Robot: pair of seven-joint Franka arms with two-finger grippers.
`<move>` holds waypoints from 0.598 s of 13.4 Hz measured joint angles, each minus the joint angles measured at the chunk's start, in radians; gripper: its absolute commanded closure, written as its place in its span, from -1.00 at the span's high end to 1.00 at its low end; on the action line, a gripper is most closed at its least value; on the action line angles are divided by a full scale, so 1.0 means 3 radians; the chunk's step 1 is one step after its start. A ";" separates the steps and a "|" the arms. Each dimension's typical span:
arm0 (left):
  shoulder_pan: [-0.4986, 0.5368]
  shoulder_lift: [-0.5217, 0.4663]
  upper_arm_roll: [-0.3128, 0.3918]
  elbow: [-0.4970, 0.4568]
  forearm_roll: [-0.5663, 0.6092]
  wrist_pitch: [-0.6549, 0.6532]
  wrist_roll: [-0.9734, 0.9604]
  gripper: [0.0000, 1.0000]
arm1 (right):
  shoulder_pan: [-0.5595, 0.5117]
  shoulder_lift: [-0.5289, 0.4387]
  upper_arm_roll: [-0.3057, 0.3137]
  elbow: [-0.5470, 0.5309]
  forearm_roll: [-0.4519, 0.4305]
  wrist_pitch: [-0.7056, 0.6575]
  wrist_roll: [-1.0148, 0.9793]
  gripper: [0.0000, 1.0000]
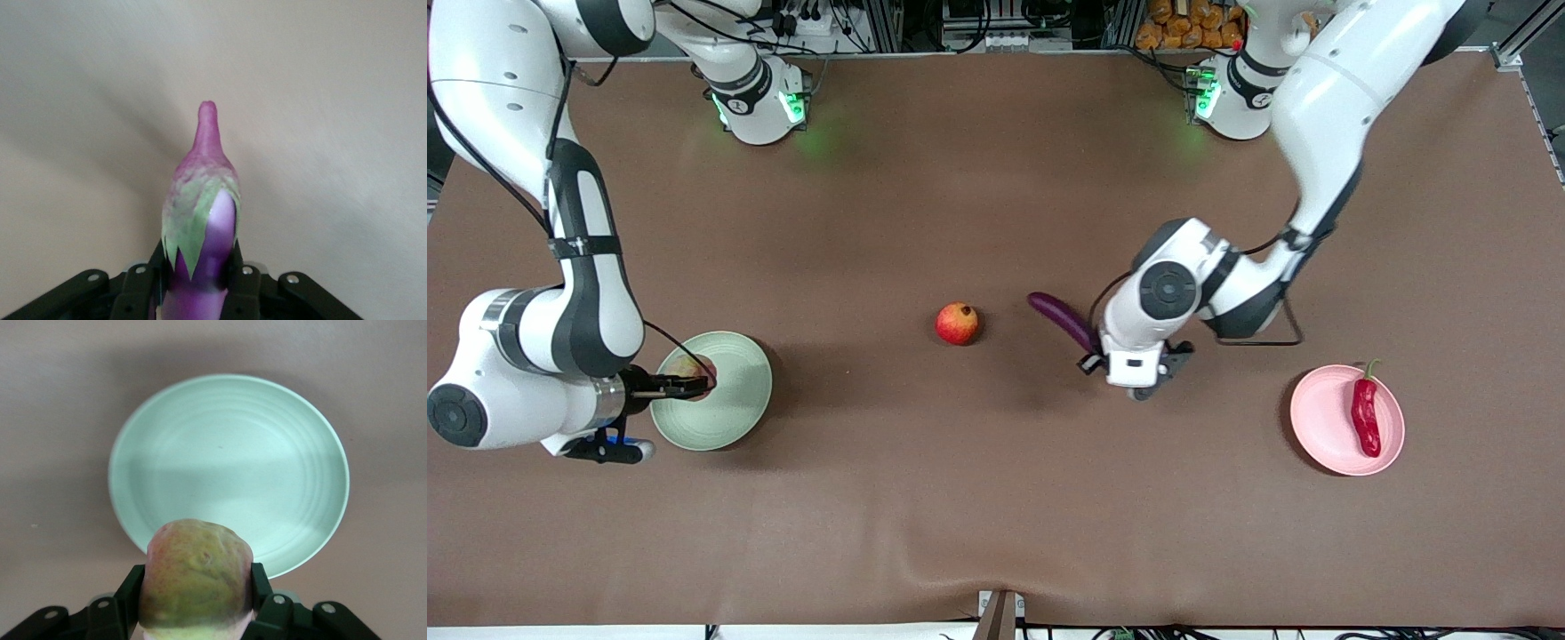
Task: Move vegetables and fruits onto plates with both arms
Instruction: 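Lower the eggplant onto the pink plate while the right gripper releases the peach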
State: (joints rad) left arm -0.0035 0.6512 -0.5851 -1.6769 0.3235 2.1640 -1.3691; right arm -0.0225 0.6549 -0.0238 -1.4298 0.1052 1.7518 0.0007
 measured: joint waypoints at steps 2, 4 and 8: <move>0.0169 -0.0181 -0.0002 -0.0013 0.0000 -0.0254 0.0467 -1.00 | -0.0034 -0.0114 0.0000 -0.0439 -0.0046 0.0369 -0.0140 -1.00; 0.0392 -0.0255 0.0001 -0.0019 0.0000 -0.0332 0.1013 -1.00 | -0.0048 -0.0154 -0.0001 -0.0774 -0.0048 0.0696 -0.0210 -1.00; 0.0997 -0.0254 0.0020 0.0024 0.0001 -0.0330 0.2113 -1.00 | -0.0092 -0.0162 -0.0003 -0.0948 -0.0048 0.0786 -0.0220 1.00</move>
State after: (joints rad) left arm 0.2955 0.5750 -0.5791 -1.6696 0.3238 2.0649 -0.7351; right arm -0.0502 0.6063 -0.0246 -1.7142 0.0907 1.9875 -0.0652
